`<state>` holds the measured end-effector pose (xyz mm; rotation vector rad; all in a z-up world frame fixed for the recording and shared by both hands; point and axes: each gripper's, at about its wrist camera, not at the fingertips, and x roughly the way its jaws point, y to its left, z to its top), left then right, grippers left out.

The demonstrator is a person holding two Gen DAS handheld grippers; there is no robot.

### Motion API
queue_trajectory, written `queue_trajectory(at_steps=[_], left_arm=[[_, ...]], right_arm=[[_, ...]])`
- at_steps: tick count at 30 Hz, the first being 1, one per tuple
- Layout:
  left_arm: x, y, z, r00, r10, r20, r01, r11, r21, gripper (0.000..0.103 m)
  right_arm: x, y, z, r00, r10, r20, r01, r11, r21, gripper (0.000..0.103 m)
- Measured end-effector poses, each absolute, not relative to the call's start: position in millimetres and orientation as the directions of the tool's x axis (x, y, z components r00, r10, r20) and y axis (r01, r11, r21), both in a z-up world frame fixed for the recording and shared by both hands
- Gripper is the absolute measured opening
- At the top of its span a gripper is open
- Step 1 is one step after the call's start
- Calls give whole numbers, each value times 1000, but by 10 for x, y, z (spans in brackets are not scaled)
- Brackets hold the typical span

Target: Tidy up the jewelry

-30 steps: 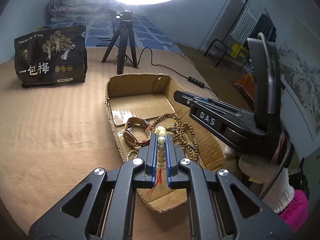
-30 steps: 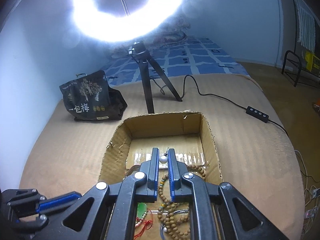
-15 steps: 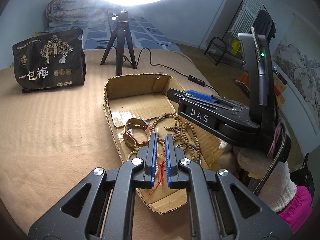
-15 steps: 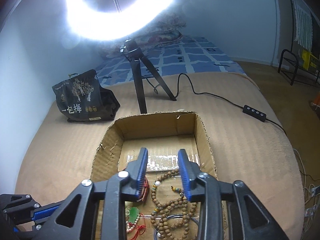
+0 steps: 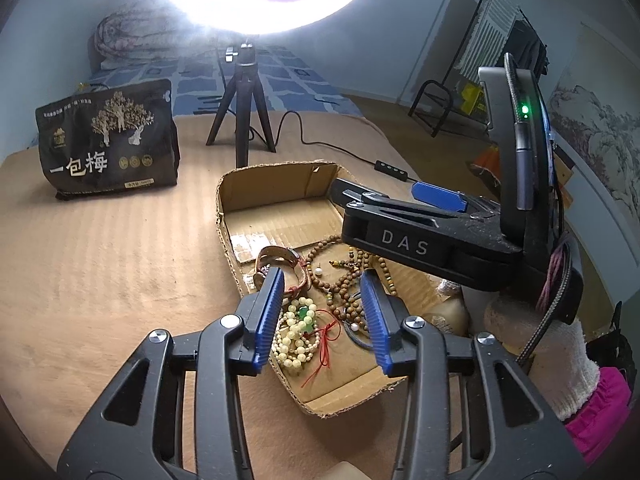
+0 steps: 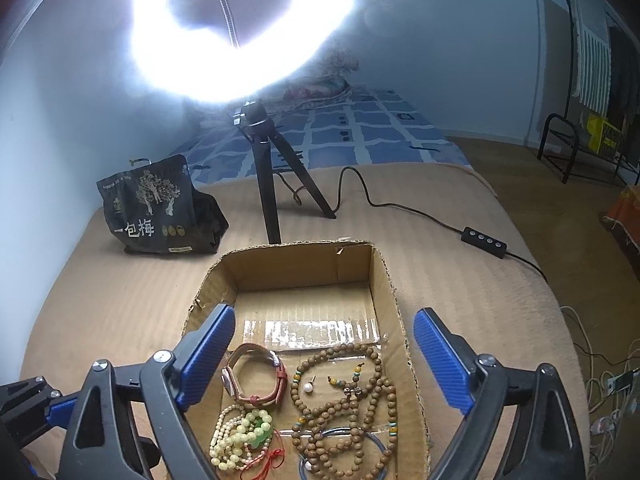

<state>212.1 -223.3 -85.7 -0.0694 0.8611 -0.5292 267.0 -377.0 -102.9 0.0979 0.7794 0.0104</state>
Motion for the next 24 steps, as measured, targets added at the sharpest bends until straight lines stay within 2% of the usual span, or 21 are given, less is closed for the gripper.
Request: queue_trajectory(at_steps=[7,11,19,22,24], left_arm=[[2004,-2186,-729,548,-465,-695,423,871,-249,41],[1922,-2160,-646,562,-461,-687,428,873,-235,48],[1736,-2054,-479,595,-439,-673,437,880,-188,50],[1657,-1992,-419,610,-434,-663,439,882,-174,59],[1583,-1936,-361,626,-425,-654,438,885,-157,60]], right_arm=[[2555,-3734,-869,727,34,-685,28,997,79,96],[2474,-3684,-785,735,26,-678,21,998,62,96],[2244,-3569,-532,765,-5,-644,17,1000,12,102],[2139,-3532,-429,776,-9,-630,17,1000,6,103],[2072,-3507,-368,784,-17,-621,22,1000,0,103]])
